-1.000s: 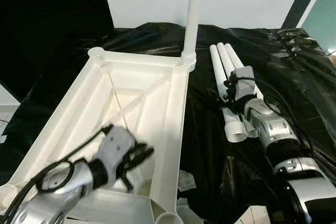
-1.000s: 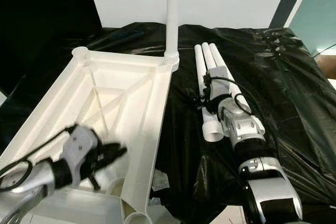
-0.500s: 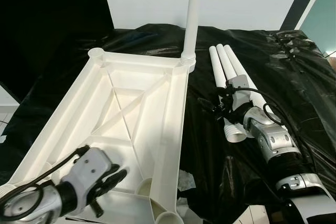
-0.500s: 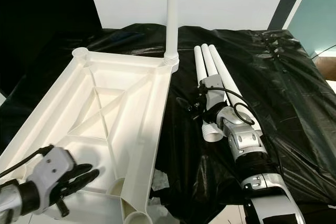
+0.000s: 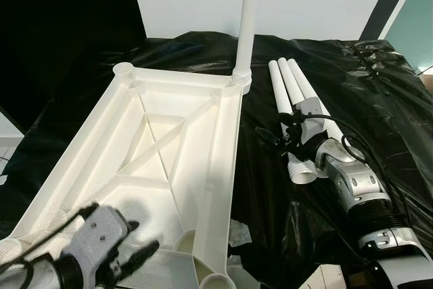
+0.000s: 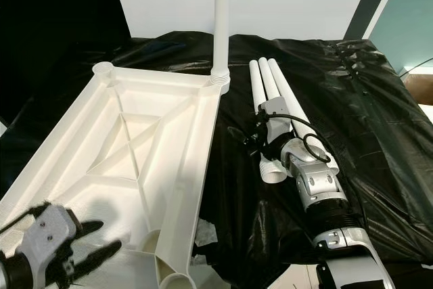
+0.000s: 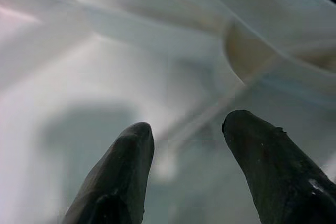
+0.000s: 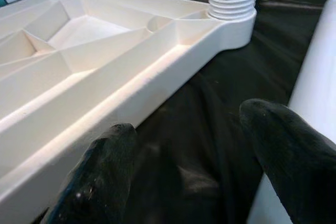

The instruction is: Building children table

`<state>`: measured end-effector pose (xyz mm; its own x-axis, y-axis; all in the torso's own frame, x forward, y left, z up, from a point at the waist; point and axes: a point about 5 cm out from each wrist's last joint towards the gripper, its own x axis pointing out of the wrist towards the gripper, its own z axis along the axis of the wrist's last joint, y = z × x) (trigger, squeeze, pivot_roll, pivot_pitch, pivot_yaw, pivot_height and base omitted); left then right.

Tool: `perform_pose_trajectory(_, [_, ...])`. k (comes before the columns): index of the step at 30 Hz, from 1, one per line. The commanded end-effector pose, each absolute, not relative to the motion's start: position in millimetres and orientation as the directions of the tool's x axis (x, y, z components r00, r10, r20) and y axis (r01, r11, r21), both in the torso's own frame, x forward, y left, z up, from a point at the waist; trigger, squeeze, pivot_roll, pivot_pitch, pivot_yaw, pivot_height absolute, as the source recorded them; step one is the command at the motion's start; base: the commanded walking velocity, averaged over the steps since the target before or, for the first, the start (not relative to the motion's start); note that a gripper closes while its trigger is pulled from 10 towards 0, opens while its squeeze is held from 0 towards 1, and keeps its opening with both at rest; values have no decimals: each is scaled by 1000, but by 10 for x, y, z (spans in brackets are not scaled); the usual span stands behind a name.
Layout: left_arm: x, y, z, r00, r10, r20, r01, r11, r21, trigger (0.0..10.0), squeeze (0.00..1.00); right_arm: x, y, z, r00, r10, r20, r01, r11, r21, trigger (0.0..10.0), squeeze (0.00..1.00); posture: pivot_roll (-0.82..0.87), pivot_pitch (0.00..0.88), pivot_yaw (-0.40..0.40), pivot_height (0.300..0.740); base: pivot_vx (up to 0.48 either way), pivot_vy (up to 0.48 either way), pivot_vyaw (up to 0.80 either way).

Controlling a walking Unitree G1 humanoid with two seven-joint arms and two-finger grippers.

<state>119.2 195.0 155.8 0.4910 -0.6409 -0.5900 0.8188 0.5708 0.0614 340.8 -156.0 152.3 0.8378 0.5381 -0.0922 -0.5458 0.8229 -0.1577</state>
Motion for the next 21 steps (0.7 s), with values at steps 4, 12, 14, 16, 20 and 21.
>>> perform_pose_trajectory(4, [1077, 1920, 1548, 326, -716, -618, 899, 437, -31, 10000, 0, 3394, -1585, 1491, 839, 533, -110, -545, 825, -153, 10000, 0, 170, 69, -25, 740, 0, 0, 0])
perform_pose_trajectory(12, [1209, 1898, 1397, 407, -653, -638, 873, 483, 63, 10000, 0, 3401, -1580, 1515, 844, 525, -106, -536, 831, -151, 10000, 0, 162, 76, -23, 740, 0, 0, 0])
perform_pose_trajectory(14, [1273, 1901, 1369, 443, -630, -639, 857, 505, 96, 10000, 0, 3406, -1580, 1524, 846, 523, -103, -533, 833, -151, 10000, 0, 156, 76, -21, 740, 0, 0, 0])
perform_pose_trajectory(16, [1345, 1892, 1348, 478, -610, -632, 839, 530, 123, 10000, 0, 3409, -1580, 1533, 848, 521, -100, -530, 834, -151, 10000, 0, 152, 74, -19, 740, 0, 0, 0])
perform_pose_trajectory(20, [1513, 1857, 1329, 552, -563, -615, 790, 589, 170, 10000, 0, 3411, -1580, 1547, 853, 514, -92, -522, 839, -150, 10000, 0, 148, 75, -16, 740, 0, 0, 0])
perform_pose_trajectory(21, [1513, 1857, 1329, 552, -563, -615, 790, 589, 170, 10000, 0, 3411, -1580, 1547, 853, 514, -92, -522, 839, -150, 10000, 0, 148, 75, -16, 740, 0, 0, 0])
